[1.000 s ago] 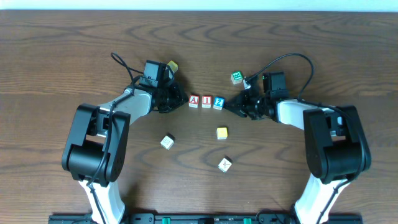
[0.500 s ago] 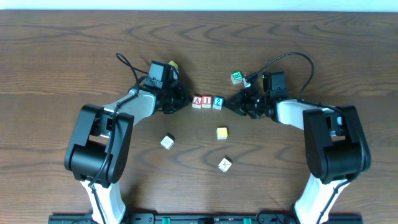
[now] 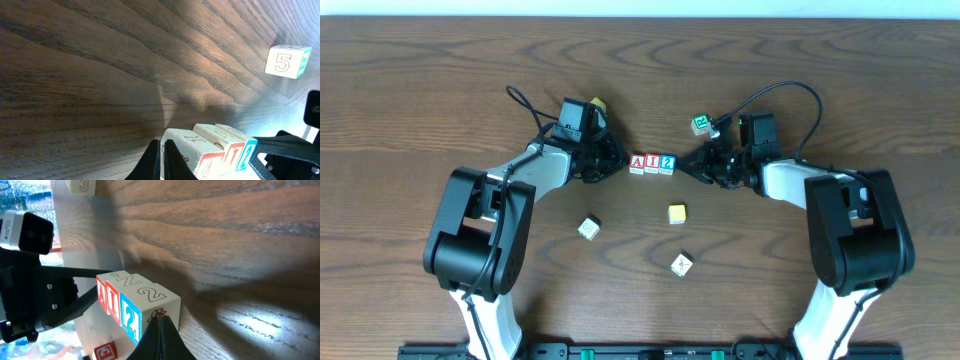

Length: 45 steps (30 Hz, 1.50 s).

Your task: Spell out Ai2

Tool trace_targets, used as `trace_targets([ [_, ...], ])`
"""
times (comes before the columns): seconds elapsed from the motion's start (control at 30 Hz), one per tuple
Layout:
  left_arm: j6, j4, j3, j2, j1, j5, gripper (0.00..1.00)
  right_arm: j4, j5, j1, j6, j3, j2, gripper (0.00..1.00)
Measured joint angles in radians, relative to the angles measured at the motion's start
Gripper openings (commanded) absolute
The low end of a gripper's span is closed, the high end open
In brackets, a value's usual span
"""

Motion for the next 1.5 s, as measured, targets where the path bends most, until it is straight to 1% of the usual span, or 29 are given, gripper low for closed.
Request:
trace_targets([
  [0.57, -0.014, -0.019, 0.000, 0.000, -0.011, -0.014, 0.06, 0.012, 0.008, 0.000, 0.000, 0.011, 0.000, 0.01],
  [0.83, -0.014, -0.026, 0.000, 0.000, -0.017, -0.034, 0.06, -0.037, 0.035, -0.001, 0.001, 0.012, 0.000, 0.01],
  [1.0, -0.014, -0.026, 0.000, 0.000, -0.016, -0.039, 0.06, -0.038, 0.046, -0.008, 0.000, 0.012, 0.000, 0.01],
  [1.13, -0.010, -0.026, 0.000, 0.000, 0.000, -0.042, 0.06, -0.039, 0.044, -0.040, -0.001, 0.014, 0.000, 0.01],
  [1.23, 0.010, -0.037, 0.000, -0.008, 0.045, -0.042, 0.06, -0.062, 0.023, -0.086, -0.006, 0.042, 0.000, 0.01],
  [1.33, 0.040, -0.063, -0.001, -0.065, 0.097, -0.053, 0.06, -0.127, -0.005, -0.130, -0.024, 0.111, -0.002, 0.01],
  [1.4, 0.064, -0.098, -0.002, -0.143, 0.125, -0.066, 0.06, -0.202, -0.014, -0.152, -0.048, 0.163, -0.014, 0.01],
  [1.5, 0.118, -0.191, -0.001, -0.332, 0.148, -0.107, 0.06, -0.351, -0.015, -0.160, -0.106, 0.235, -0.076, 0.01],
])
